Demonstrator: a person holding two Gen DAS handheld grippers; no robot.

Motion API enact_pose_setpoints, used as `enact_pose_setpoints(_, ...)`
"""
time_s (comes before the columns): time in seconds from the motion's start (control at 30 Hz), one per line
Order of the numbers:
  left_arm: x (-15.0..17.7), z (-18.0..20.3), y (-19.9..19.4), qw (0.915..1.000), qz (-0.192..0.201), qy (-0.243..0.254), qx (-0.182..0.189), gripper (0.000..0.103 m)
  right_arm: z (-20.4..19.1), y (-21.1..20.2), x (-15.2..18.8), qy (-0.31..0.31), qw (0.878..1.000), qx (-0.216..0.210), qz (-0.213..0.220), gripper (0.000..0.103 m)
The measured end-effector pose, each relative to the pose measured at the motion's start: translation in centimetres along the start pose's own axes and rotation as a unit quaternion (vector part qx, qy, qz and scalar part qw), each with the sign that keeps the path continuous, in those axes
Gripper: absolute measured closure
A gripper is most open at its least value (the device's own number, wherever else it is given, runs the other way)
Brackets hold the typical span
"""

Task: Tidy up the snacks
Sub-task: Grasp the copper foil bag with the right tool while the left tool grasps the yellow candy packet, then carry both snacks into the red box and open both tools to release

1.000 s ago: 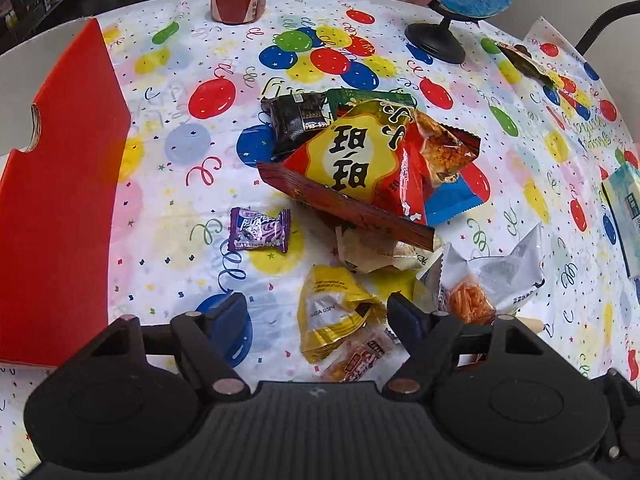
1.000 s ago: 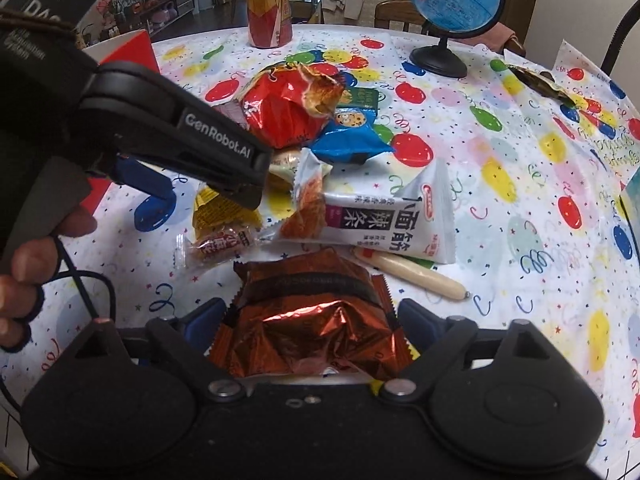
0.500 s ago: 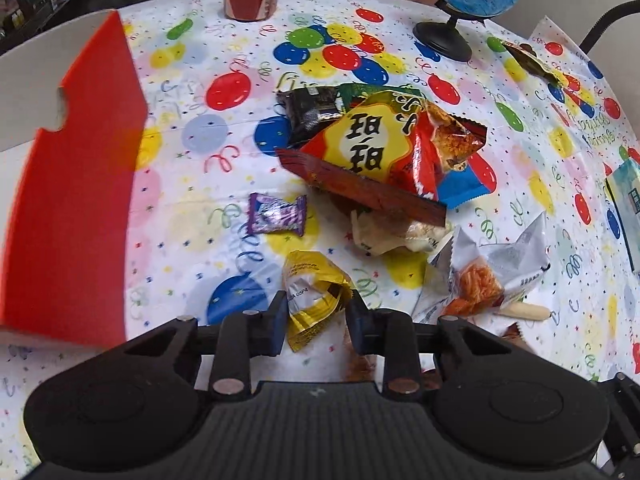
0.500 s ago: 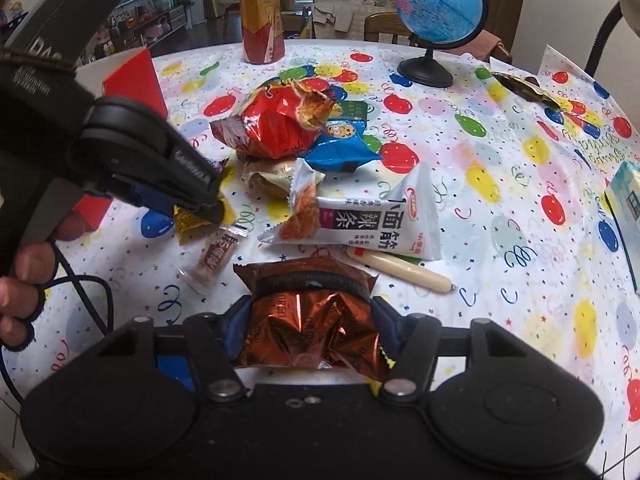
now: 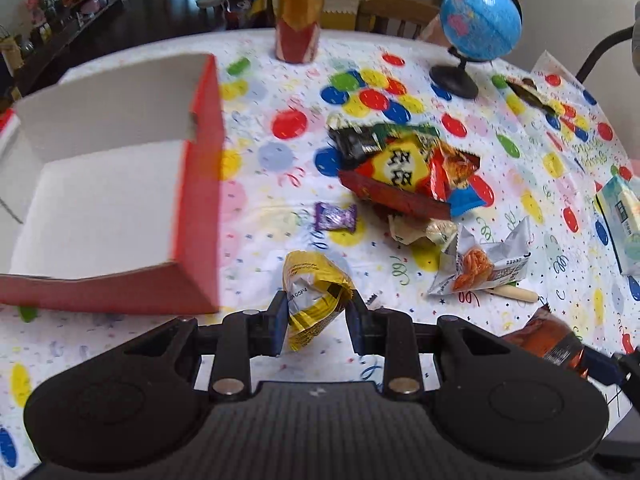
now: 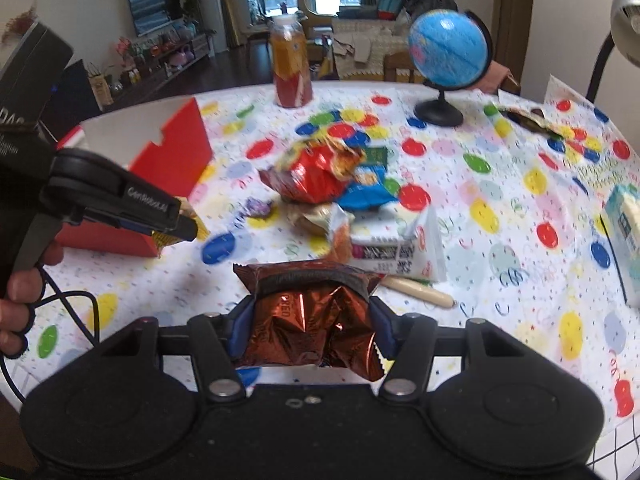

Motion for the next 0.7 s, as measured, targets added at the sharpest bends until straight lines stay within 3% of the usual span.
enact_pose_setpoints(0.4,-1.0,-4.4,-7.1,0.9985,0.045,-0.029,0.010,0.073,-4.4,-3.1,-4.9,-0.027,0.998,-0.049,0.039,0.045)
enact_pose_setpoints(0.7,-2.7,-9.5,-10.5,0.9960,0.073,-0.047,-0.019,0.073,-10.4,-2.3,-9.4,-0.065,0.992,-0.085,0.063,0.045)
Point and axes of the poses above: each gripper's, at about its wrist camera, not at the fingertips, and y roughly the way its jaws point, z to its right, x to its underside, the point moved 5 cm from there along y, roughly the way its jaws point, and after that the axes turned 3 degrees about x, right-handed, at the moved point
